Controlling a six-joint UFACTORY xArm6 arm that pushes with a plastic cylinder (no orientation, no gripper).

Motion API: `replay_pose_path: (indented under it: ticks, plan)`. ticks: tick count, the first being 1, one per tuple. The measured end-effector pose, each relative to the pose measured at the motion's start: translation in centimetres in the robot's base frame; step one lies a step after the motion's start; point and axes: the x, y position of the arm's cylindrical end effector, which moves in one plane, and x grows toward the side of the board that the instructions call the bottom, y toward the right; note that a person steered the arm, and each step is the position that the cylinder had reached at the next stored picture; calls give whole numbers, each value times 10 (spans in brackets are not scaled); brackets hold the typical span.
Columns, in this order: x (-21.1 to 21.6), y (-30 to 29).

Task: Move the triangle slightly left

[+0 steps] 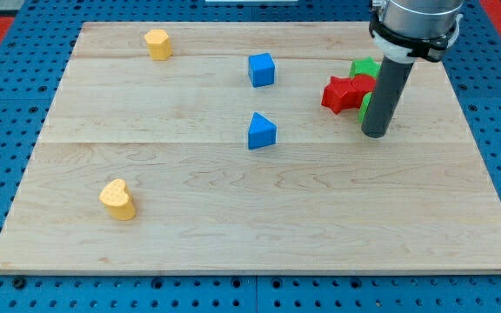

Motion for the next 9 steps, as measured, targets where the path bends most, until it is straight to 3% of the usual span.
replay_pose_path:
  ticks: [1, 4, 8, 9]
  plan:
    - [0, -27]
    - [4, -181]
    - [13, -159]
    - [82, -174]
